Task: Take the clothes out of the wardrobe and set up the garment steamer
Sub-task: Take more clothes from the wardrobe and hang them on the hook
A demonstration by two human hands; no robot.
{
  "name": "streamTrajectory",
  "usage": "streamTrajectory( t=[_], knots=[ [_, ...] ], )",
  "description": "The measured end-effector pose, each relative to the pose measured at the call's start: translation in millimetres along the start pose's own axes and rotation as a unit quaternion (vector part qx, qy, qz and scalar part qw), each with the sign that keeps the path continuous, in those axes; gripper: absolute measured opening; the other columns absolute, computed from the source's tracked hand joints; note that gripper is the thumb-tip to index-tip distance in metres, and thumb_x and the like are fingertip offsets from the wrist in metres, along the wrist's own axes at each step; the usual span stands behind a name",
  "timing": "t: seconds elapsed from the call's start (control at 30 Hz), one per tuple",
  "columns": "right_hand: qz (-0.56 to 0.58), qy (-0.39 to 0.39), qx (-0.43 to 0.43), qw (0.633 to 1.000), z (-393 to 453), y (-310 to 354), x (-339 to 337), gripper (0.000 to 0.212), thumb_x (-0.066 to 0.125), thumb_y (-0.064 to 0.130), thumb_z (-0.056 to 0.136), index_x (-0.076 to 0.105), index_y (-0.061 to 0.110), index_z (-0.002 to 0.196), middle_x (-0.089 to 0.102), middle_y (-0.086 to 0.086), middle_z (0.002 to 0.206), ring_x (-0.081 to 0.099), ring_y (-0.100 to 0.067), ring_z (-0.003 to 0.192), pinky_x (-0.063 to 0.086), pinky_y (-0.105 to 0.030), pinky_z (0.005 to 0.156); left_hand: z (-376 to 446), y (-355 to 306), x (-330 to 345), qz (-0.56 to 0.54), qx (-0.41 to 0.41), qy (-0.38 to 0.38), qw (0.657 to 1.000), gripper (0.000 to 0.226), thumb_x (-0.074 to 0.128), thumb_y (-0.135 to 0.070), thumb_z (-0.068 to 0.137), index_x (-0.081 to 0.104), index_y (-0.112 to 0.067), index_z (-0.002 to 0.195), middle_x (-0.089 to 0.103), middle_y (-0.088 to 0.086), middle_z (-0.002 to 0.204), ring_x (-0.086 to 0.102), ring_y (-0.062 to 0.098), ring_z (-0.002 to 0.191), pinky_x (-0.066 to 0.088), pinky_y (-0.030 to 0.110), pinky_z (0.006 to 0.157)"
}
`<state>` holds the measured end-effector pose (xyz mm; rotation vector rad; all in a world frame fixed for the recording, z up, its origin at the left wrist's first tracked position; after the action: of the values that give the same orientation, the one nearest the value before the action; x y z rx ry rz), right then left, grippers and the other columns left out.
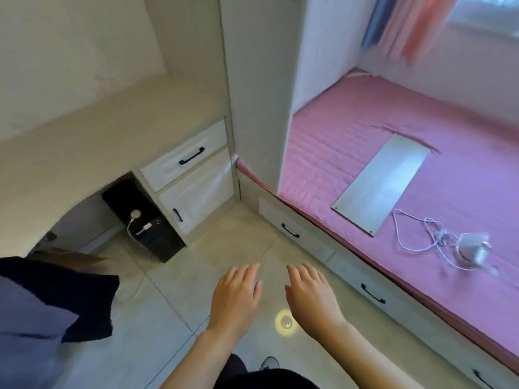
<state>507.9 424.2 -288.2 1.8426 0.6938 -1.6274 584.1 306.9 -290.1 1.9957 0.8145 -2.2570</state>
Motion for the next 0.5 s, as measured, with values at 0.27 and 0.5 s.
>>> streamTrajectory(
  t=[0.27, 0.5],
  knots=[
    [0.018, -0.014, 0.090, 0.996, -9.5, -110.8, -5.7, 0.059, 0.077, 0.032, 0.074, 0.060, 0.006, 0.123, 0.064, -0.010, 0.122, 0.058, -0.033, 0.118, 0.050, -0.043, 0.094, 61.1, -105.1, 25.5, 0.006, 0.128, 0.009, 0.992, 0.041, 0.068, -0.025, 0.084, 0.061, -0.016, 0.123, 0.064, -0.003, 0.121, 0.059, 0.015, 0.112, 0.051, 0.028, 0.088],
    [0.000, -0.033, 0.081, 0.996, 50.4, -194.3, -20.4, 0.056, 0.077, 0.024, 0.071, 0.061, 0.004, 0.121, 0.065, -0.013, 0.117, 0.061, -0.035, 0.111, 0.052, -0.044, 0.091, 149.7, -155.0, 49.6, 0.027, 0.167, 0.007, 0.986, 0.048, 0.069, -0.023, 0.082, 0.059, -0.014, 0.128, 0.058, 0.002, 0.133, 0.054, 0.021, 0.123, 0.048, 0.034, 0.097]
  ],
)
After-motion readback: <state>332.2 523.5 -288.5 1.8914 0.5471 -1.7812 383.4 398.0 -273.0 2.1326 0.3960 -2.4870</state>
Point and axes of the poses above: each hand's wrist, its own z-axis towards the middle knuckle, its own x-axis out of the palm, y = z × x, the point moved 9 cm from there along z, towards the middle knuckle
